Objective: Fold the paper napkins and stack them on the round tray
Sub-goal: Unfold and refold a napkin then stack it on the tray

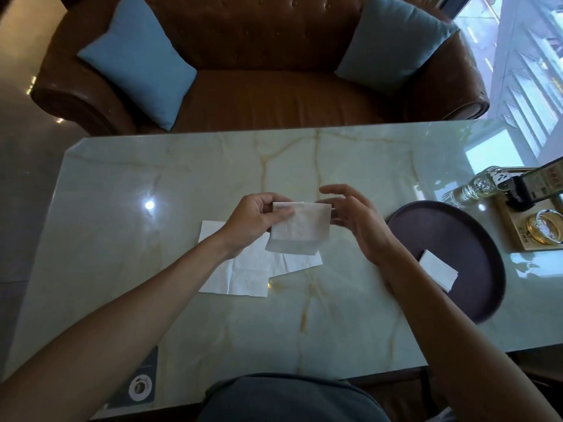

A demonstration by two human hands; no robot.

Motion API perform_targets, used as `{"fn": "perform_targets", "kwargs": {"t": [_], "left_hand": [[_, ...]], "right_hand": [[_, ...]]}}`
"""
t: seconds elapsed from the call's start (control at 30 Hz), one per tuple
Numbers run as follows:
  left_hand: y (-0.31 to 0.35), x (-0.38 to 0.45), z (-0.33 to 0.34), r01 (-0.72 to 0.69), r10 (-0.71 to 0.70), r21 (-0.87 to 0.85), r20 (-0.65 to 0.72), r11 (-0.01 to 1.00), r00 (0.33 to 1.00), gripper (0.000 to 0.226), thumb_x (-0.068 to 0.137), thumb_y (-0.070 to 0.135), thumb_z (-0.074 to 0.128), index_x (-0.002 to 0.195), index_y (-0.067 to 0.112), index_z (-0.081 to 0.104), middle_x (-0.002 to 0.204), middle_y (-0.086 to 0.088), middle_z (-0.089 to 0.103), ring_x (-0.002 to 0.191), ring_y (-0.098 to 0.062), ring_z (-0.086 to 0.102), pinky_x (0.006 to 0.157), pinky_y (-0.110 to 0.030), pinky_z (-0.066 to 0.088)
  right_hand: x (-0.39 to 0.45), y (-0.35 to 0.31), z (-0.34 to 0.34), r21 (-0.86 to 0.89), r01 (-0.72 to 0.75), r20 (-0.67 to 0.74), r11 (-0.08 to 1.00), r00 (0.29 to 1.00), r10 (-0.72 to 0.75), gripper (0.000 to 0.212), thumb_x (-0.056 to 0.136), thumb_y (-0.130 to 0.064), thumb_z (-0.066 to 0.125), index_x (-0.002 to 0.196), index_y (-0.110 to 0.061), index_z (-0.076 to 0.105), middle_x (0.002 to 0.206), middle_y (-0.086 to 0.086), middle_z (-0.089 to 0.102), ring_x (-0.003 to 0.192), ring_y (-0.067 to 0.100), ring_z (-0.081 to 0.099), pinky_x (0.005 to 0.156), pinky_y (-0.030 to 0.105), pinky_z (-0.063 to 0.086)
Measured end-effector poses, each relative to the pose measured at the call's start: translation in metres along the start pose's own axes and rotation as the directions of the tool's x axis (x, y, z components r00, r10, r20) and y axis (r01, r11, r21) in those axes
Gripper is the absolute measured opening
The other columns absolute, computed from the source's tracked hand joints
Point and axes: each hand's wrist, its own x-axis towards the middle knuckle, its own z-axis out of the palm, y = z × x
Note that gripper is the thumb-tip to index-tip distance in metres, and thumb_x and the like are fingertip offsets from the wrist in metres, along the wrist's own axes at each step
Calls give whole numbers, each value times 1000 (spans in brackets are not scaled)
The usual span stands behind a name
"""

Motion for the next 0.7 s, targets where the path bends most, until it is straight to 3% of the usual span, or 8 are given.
{"fn": "perform_targets", "kwargs": {"t": [0.1, 0.17, 0.27, 0.43, 0.63, 0.7], "left_hand": [[10, 3, -3, -40, 38, 77, 22, 996, 999, 19, 95, 17, 71, 112, 9, 75, 96, -3, 76, 87, -13, 69, 76, -33, 55], [16, 5, -5, -69, 66, 136, 28, 988, 997, 19, 95, 20, 72, 109, 10, 76, 100, -3, 77, 91, -12, 70, 78, -30, 56], [21, 7, -11, -105, 102, 219, 22, 970, 995, 16, 96, 20, 70, 107, 11, 78, 100, -2, 78, 91, -7, 71, 80, -26, 57], [28, 8, -16, -130, 130, 278, 17, 952, 991, 16, 97, 20, 68, 107, 13, 79, 95, 4, 79, 87, -4, 71, 75, -20, 57], [26, 5, -18, -130, 120, 392, 50, 911, 991, 15, 96, 28, 70, 103, 20, 80, 93, 15, 78, 89, -1, 72, 78, -17, 56], [24, 4, -24, -127, 119, 391, 45, 912, 992, 13, 97, 25, 69, 102, 20, 80, 89, 17, 77, 85, 3, 71, 75, -17, 54]], "right_hand": [[11, -14, 4, -331, 69, 85, 941, 995, -43, 28, 89, -38, 69, 111, -23, 73, 98, 5, 76, 92, 15, 70, 85, 36, 55], [17, -23, 11, -471, 140, 154, 871, 985, -75, 10, 92, -26, 71, 98, -19, 77, 91, 2, 77, 84, 10, 68, 80, 36, 55], [23, -37, 17, -596, 199, 186, 778, 977, -107, 8, 94, -17, 70, 92, -16, 77, 86, -7, 76, 79, 4, 69, 82, 35, 58], [29, -47, 19, -691, 216, 195, 690, 975, -110, 9, 93, -22, 71, 93, -16, 78, 90, -5, 77, 87, 16, 72, 86, 43, 59], [31, -49, 18, -730, 228, 212, 644, 972, -103, 9, 95, -22, 70, 91, -20, 77, 84, -7, 75, 82, 12, 71, 77, 30, 56], [30, -44, 4, -703, 192, 187, 684, 979, -82, 9, 95, -19, 70, 89, -16, 77, 79, -3, 76, 74, 12, 71, 77, 32, 56]]}}
